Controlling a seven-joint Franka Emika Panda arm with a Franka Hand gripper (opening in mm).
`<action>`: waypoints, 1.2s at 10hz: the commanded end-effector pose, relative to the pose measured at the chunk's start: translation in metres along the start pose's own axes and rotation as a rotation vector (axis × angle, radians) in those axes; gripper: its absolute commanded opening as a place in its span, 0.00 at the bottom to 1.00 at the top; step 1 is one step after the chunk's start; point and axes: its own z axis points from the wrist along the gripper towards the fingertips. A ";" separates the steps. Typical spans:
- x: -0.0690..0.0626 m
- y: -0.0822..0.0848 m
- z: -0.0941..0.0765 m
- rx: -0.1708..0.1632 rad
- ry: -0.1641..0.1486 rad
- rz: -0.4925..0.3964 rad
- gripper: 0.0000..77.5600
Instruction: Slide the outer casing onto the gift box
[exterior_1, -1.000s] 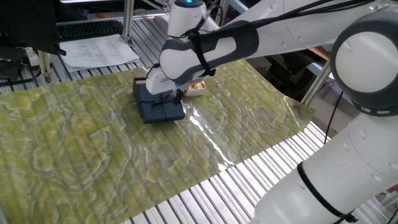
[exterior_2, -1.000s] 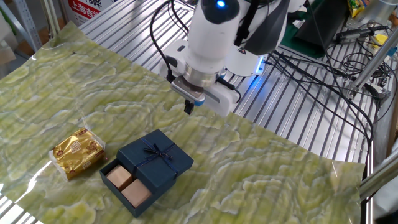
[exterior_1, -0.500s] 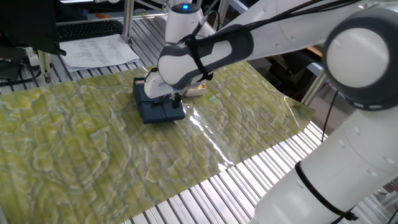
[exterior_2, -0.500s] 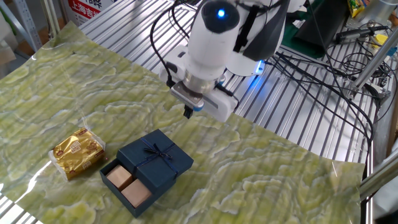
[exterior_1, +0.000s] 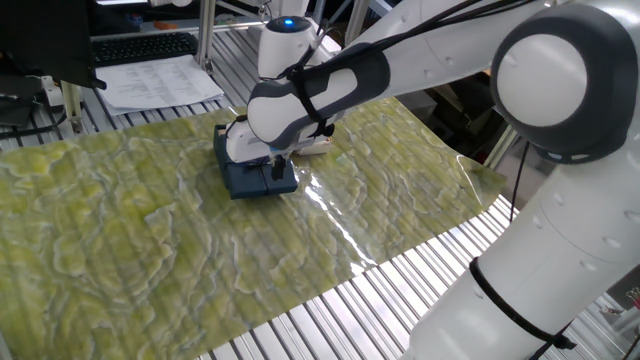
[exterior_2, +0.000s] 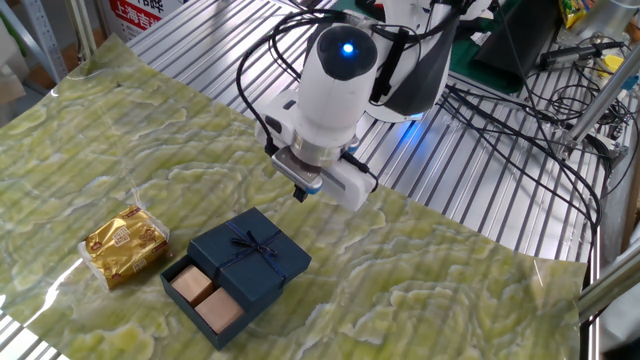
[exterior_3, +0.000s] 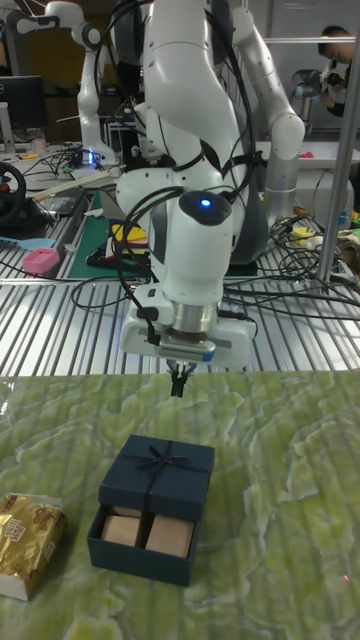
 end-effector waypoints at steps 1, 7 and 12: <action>-0.003 0.001 0.005 0.006 0.014 0.015 0.00; -0.003 0.002 0.021 0.006 0.013 0.019 0.00; -0.004 0.001 0.036 0.002 0.007 0.026 0.00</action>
